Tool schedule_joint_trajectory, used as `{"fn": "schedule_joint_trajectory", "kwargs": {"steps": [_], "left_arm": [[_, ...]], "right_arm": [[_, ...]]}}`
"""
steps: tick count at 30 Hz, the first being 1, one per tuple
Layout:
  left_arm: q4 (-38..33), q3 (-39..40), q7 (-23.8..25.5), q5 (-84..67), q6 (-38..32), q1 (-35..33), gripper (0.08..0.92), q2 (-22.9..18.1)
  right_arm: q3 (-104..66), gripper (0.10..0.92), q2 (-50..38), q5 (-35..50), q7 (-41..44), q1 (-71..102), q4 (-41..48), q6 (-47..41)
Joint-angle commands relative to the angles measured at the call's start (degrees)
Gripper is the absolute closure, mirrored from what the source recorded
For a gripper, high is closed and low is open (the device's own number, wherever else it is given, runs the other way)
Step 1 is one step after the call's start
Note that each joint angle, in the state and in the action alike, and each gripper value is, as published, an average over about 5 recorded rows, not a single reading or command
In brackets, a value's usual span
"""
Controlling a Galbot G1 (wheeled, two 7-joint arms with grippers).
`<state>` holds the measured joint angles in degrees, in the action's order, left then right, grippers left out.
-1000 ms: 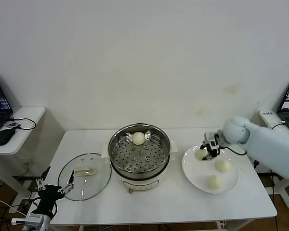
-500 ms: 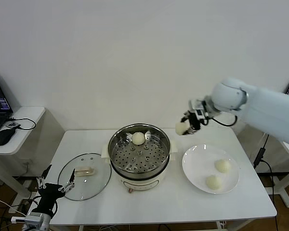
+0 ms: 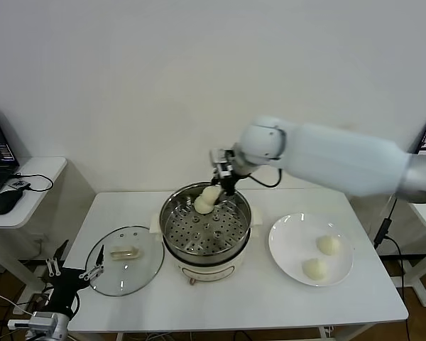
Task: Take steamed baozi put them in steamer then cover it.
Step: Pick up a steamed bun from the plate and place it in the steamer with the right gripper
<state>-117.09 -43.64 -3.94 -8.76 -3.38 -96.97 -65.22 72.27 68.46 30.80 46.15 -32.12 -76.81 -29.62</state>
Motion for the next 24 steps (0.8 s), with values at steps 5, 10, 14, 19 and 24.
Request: {"fn": "schedule_joint_trajectory", "kwargs": {"steps": [5, 10, 14, 19, 24], "left_arm": [[-0.04, 0.03, 0.01, -0.05, -0.19, 0.09, 0.177, -0.09], [-0.1, 0.11, -0.03, -0.03, -0.26, 0.16, 0.177, -0.18], [0.06, 0.05, -0.05, -0.03, -0.47, 0.04, 0.177, -0.09], [0.16, 0.0, -0.07, 0.0, -0.62, 0.02, 0.177, -0.1], [0.03, 0.02, -0.07, 0.02, -0.6, -0.05, 0.177, -0.25]], "right_arm": [[0.02, 0.482, 12.49, 0.14, -1.74, 6.83, 10.67, -1.49], [0.07, 0.482, 13.37, -1.17, -1.81, 7.72, 11.93, -1.96], [-0.11, 0.482, 13.77, -0.84, -2.15, 8.19, 12.23, -2.08], [-0.1, 0.482, 13.72, -0.54, -2.46, 8.4, 11.72, -2.6], [0.25, 0.455, 11.97, -0.8, -2.02, 7.3, 10.04, -3.19]]}}
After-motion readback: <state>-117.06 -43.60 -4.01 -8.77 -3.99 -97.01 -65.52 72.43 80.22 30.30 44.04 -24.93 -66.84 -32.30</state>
